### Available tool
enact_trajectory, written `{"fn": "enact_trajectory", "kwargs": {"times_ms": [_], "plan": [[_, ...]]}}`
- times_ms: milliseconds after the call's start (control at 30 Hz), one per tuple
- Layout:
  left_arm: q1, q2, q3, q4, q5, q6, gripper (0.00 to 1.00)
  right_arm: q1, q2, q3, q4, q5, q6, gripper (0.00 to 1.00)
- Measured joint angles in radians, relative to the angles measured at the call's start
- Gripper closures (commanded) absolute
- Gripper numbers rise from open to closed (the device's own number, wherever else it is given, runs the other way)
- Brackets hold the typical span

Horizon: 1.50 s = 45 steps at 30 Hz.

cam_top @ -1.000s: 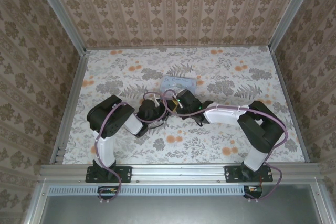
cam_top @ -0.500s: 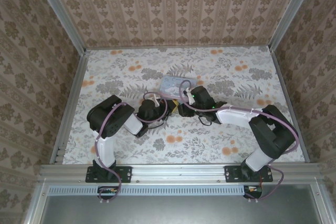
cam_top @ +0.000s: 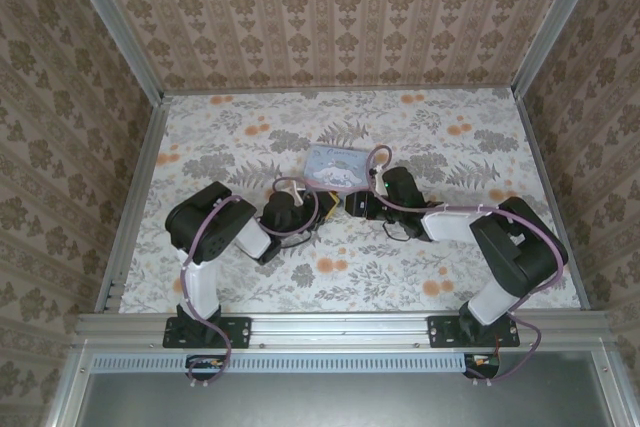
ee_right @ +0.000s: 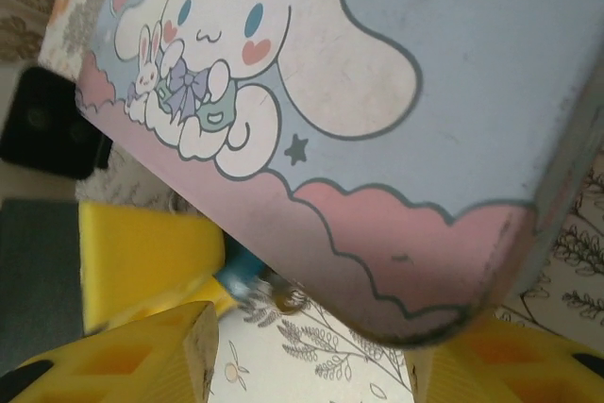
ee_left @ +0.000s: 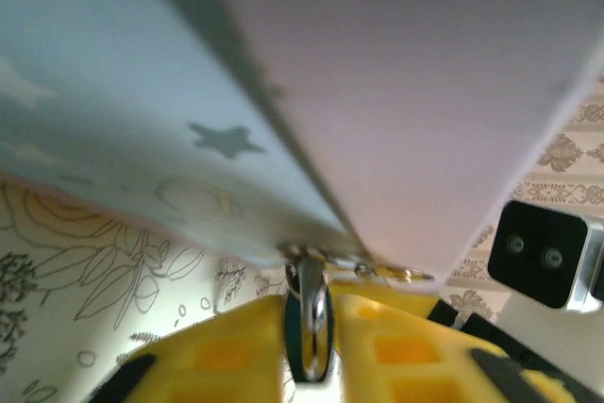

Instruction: Unlock the padlock with the key

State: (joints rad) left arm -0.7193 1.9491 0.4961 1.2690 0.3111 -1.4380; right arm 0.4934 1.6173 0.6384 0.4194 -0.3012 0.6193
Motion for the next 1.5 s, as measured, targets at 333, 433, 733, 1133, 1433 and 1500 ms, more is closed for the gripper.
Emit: {"fn": "enact_trajectory", "kwargs": {"times_ms": [333,433,733,1133,1433,1500], "plan": [[-0.002,-0.047,-0.031,0.000,0.007,0.020,0.47,-0.061,0.052,0.060,0.050,-0.031,0.064,0.44],[-0.002,-0.066,-0.032,0.000,0.007,0.021,0.45,-0.081,0.077,0.100,0.057,-0.044,0.074,0.44],[0.005,-0.193,-0.042,-0.060,0.007,0.080,0.42,-0.119,0.099,0.099,0.124,-0.082,0.093,0.45],[0.124,-0.554,0.162,-0.766,-0.030,0.451,0.22,-0.107,0.089,-0.011,0.167,-0.135,0.083,0.46],[0.245,-0.653,0.323,-1.177,-0.114,0.738,0.00,-0.076,0.177,0.039,0.176,-0.150,0.056,0.47],[0.281,-0.644,0.341,-1.245,-0.119,0.777,0.00,-0.068,0.192,0.055,0.176,-0.150,0.053,0.47]]}}
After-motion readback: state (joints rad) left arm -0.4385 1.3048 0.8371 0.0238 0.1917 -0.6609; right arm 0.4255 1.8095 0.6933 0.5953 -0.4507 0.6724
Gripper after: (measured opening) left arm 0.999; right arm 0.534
